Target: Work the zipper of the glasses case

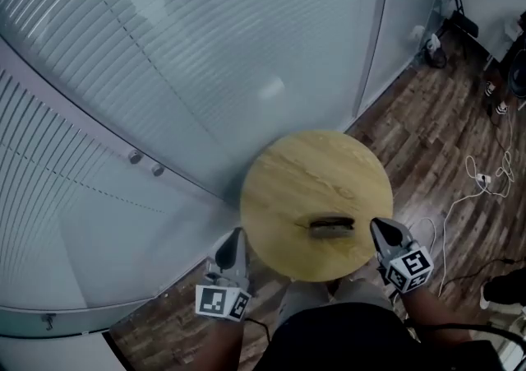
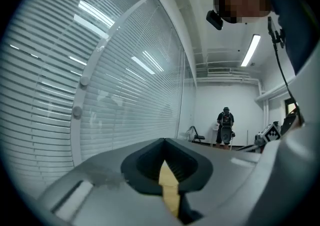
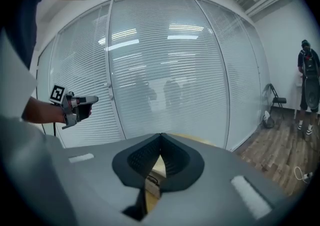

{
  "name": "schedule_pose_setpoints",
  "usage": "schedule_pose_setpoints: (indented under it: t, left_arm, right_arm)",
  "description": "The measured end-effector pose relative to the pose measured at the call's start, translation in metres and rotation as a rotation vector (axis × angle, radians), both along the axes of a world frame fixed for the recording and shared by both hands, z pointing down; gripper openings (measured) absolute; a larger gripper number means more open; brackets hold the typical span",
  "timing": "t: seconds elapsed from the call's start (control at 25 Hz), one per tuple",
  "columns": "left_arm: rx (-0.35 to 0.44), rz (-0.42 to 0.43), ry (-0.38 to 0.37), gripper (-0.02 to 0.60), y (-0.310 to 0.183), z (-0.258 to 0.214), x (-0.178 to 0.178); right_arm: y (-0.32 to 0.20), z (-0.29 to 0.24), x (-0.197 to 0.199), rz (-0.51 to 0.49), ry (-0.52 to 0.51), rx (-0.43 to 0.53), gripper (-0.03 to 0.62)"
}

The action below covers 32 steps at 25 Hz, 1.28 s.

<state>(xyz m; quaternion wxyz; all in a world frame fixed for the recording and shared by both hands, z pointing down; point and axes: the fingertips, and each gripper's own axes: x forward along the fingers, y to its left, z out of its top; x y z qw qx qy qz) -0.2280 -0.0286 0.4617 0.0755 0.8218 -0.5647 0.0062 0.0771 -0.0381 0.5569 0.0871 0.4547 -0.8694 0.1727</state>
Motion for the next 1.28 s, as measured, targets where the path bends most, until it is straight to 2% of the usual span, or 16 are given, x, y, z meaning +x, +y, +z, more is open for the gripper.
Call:
schedule_pose_setpoints:
  t: [0.2, 0.32, 0.48, 0.52, 0.56, 0.6, 0.76, 0.92, 1.0, 1.08, 1.28]
  left_arm:
    - [0.001, 0.046, 0.006, 0.0, -0.034, -0.002, 0.0]
    - [-0.004, 0.031, 0.003, 0.0, -0.042, 0.013, 0.0]
    - [-0.006, 0.007, 0.0, 0.0, -0.035, 0.037, -0.002]
    - [-0.007, 0.011, -0.007, 0.0, -0.04, 0.039, -0.003]
    - [-0.012, 0.023, -0.019, 0.0, -0.047, 0.038, -0.003]
    - [-0.019, 0.035, -0.037, 0.0, -0.054, 0.035, -0.002]
    - [-0.041, 0.023, -0.064, 0.0, -0.069, 0.015, -0.004]
    - [-0.063, 0.003, -0.065, 0.0, -0.074, 0.024, -0.006]
    - [-0.076, 0.007, -0.068, 0.0, -0.074, 0.029, -0.002]
    - [-0.09, 0.006, -0.069, 0.0, -0.074, 0.041, -0.001]
    - [-0.13, 0.005, -0.066, 0.0, -0.078, 0.058, 0.005]
  right_arm:
    - [-0.002, -0.002, 0.001, -0.002, 0.041, 0.001, 0.006]
    - [0.0, 0.022, -0.001, -0.079, 0.067, -0.007, 0.008]
    - [0.017, 0.094, -0.002, -0.224, 0.208, -0.014, 0.008]
    - [0.012, 0.104, -0.008, -0.262, 0.24, -0.011, 0.026]
    - [0.005, 0.108, -0.015, -0.297, 0.263, -0.009, 0.133]
    - [-0.001, 0.109, -0.022, -0.329, 0.274, -0.011, 0.2]
    - [-0.007, 0.102, -0.039, -0.431, 0.268, -0.02, 0.234]
    - [-0.005, 0.114, -0.054, -0.54, 0.335, 0.005, 0.275]
    - [-0.004, 0.118, -0.057, -0.566, 0.337, 0.037, 0.309]
    - [-0.005, 0.127, -0.057, -0.586, 0.363, 0.019, 0.331]
    - [-0.009, 0.151, -0.053, -0.635, 0.422, 0.017, 0.339]
